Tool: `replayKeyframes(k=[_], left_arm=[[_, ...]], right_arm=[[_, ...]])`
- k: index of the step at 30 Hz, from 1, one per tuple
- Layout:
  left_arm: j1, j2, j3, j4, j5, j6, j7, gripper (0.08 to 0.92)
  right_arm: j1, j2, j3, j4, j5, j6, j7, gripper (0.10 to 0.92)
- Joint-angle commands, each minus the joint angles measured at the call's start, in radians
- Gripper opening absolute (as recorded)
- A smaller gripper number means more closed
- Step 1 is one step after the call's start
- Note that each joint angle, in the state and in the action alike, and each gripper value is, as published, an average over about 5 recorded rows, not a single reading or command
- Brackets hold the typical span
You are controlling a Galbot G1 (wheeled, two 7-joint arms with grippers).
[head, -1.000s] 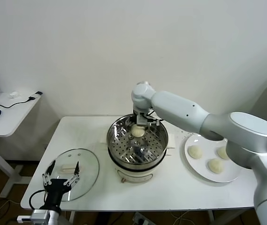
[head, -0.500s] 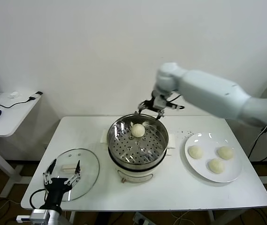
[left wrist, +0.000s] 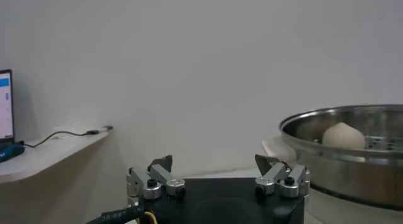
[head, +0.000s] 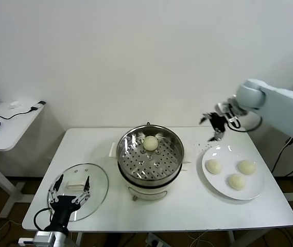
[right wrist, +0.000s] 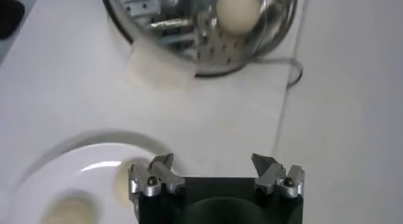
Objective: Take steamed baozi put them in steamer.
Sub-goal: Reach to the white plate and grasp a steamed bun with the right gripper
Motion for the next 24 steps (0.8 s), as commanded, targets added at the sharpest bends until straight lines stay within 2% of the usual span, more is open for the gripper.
replayKeyframes(k=[1,8,17,24], left_arm=[[0.0,0.002,-0.003,0.008,0.003,-0.001,0.0,0.823],[0.001,-0.003,-0.005,0.027,0.019,-0.003,-0.001,0.823],[0.006,-0.005,-0.01,0.038,0.02,0.001,-0.006,0.823],[0.008,-0.005,-0.014,0.041,0.022,-0.002,-0.005,0.823]], right_arm=[[-0.272,-0.029,0.19,-0.187,-0.106,-0.068,-0.071,0.823],[-0.411,0.111,0.321,-0.328,-0.241,0.02,-0.108,0.823],[-0.45,0.225,0.385,-0.428,-0.289,0.045,-0.106,0.823],[-0.451,0.257,0.415,-0.469,-0.301,0.061,-0.111,0.823]])
